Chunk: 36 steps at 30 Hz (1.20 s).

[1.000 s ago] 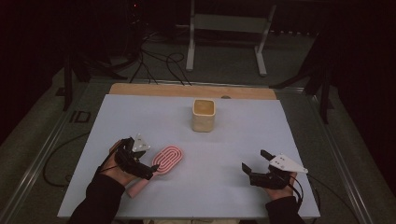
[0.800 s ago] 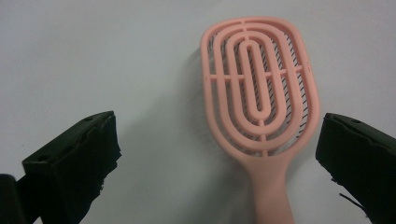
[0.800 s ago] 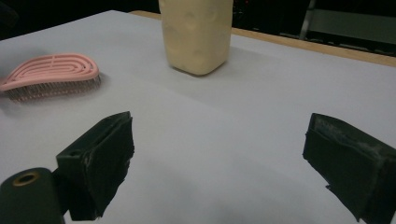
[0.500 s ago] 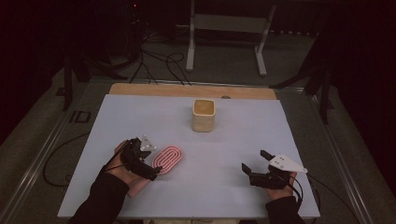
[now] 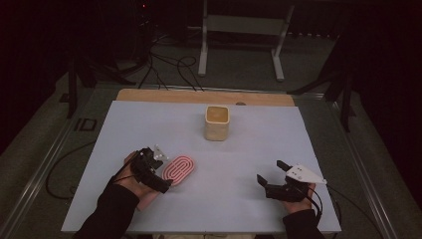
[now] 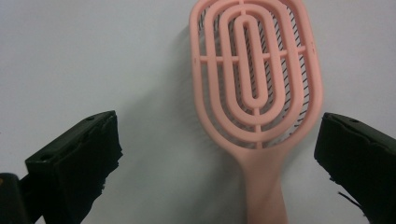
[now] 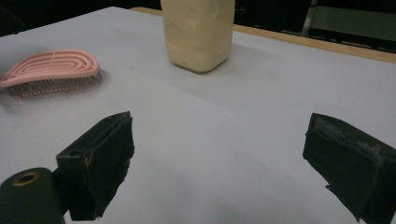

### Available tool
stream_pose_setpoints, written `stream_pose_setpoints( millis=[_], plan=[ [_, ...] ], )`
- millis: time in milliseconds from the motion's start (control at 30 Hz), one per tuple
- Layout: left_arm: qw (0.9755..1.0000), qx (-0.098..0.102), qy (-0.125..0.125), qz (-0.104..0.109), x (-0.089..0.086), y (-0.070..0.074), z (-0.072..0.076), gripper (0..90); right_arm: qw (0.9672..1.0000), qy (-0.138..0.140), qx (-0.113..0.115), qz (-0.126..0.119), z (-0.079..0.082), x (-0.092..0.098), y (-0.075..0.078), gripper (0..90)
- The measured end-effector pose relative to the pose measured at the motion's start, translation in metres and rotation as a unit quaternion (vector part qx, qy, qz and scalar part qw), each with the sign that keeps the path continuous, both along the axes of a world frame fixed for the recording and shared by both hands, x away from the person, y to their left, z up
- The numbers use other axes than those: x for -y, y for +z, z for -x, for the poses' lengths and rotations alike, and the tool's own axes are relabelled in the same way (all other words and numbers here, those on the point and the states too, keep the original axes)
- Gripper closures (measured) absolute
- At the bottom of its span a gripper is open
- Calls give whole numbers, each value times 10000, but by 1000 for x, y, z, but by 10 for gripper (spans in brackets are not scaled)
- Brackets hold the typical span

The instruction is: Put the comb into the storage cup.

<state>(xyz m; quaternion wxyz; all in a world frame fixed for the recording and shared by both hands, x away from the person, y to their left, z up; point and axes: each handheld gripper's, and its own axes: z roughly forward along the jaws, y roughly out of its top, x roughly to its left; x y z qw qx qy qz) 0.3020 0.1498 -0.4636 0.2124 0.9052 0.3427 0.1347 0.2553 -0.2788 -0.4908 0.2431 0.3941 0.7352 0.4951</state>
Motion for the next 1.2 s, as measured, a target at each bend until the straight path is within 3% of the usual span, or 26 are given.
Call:
stream_pose_setpoints(
  millis=[1200],
  plan=[
    [9984, -492, -15, -276, 9, -12, -2, 11, 10000, 29, -57, 47, -1, -1, -1, 86]
  ],
)
